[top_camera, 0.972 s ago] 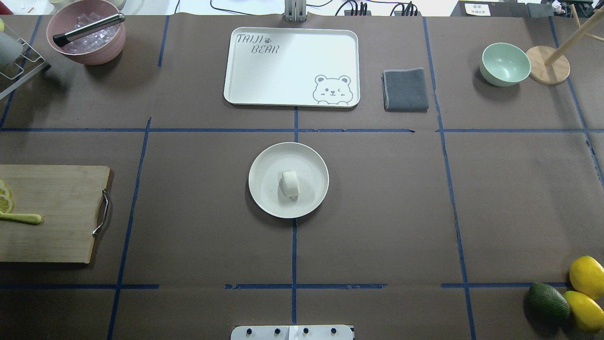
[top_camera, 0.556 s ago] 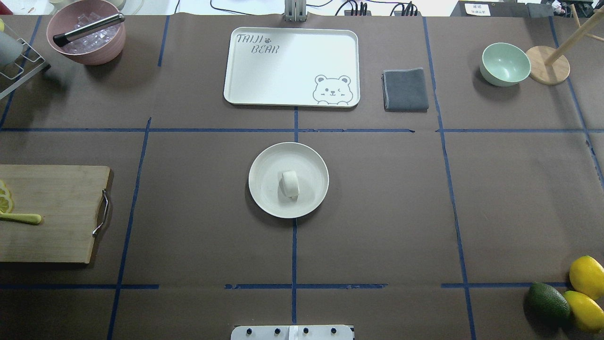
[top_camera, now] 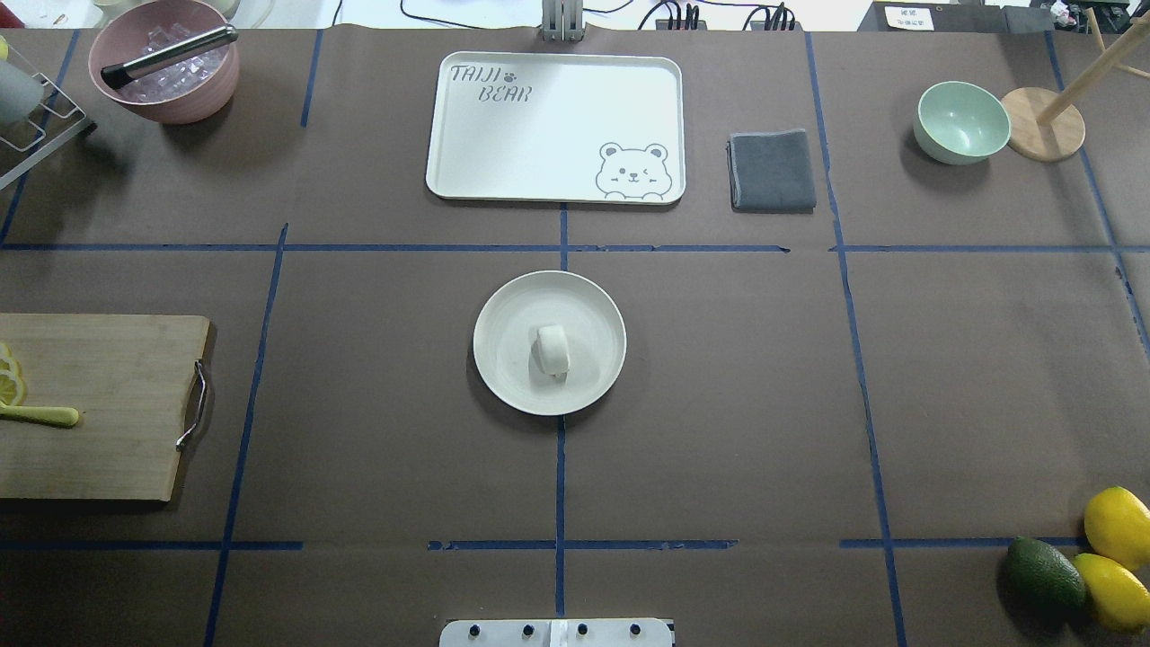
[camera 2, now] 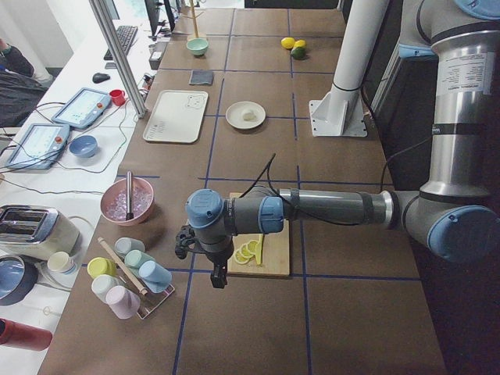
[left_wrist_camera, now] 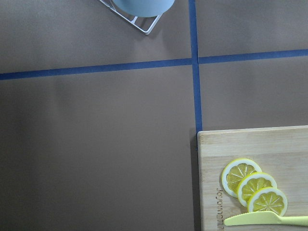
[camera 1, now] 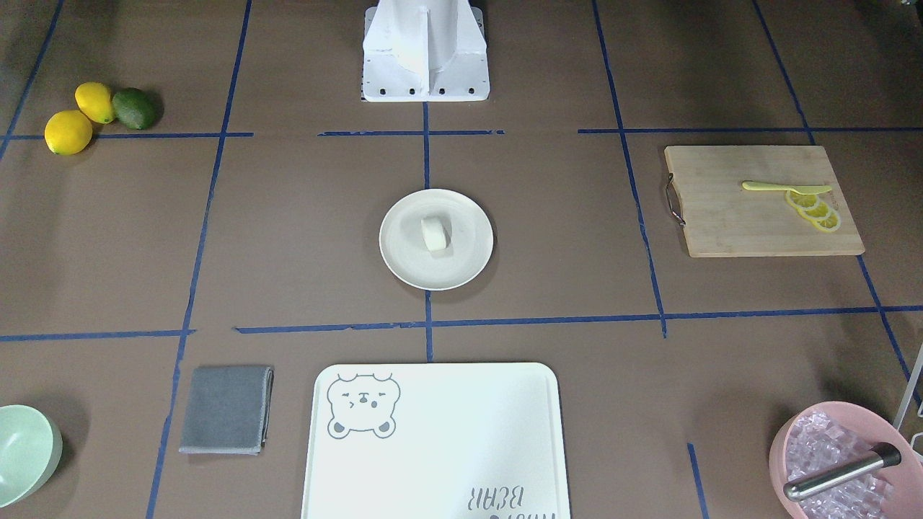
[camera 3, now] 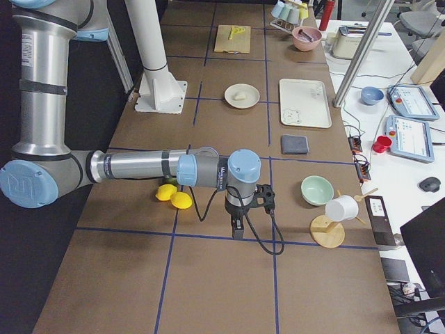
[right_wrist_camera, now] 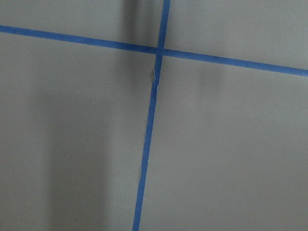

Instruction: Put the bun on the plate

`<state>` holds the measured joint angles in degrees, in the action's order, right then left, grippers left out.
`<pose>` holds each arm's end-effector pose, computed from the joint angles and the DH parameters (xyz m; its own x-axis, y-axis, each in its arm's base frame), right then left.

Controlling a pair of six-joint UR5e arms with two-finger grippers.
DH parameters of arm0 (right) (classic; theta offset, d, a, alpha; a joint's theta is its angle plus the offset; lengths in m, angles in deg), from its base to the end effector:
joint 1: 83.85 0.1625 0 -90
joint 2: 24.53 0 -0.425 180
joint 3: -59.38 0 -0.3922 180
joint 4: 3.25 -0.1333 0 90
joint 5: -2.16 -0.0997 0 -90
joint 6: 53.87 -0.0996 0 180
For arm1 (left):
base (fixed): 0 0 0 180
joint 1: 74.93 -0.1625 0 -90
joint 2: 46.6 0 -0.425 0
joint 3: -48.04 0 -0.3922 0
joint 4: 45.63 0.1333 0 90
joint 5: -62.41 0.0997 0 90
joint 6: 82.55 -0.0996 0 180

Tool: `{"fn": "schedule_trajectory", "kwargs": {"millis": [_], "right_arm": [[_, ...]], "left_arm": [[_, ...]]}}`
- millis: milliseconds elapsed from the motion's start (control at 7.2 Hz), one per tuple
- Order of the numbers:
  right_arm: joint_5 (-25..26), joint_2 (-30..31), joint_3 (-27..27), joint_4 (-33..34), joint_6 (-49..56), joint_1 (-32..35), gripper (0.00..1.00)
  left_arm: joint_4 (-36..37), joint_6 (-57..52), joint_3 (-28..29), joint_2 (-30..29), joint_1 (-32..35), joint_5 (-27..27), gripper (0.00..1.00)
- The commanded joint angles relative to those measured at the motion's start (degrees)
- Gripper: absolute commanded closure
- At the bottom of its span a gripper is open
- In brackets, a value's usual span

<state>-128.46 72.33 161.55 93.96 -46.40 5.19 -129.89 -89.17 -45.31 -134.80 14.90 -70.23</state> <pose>0.0611 -0.4380 0.6270 0.7507 -0.1211 0.6495 0.1153 0.9920 0.0517 -0.0644 -0.4730 0.6570 0.7305 0.0680 -0.6795 -0.0878 0.9961 0.0053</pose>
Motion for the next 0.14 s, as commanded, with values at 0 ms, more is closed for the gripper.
{"fn": "schedule_trajectory", "kwargs": {"millis": [0], "right_arm": [[-0.2, 0.0, 0.0, 0.0, 0.1, 0.0, 0.00]], "left_arm": [[0.1, 0.0, 0.2, 0.0, 0.0, 0.0, 0.00]]}}
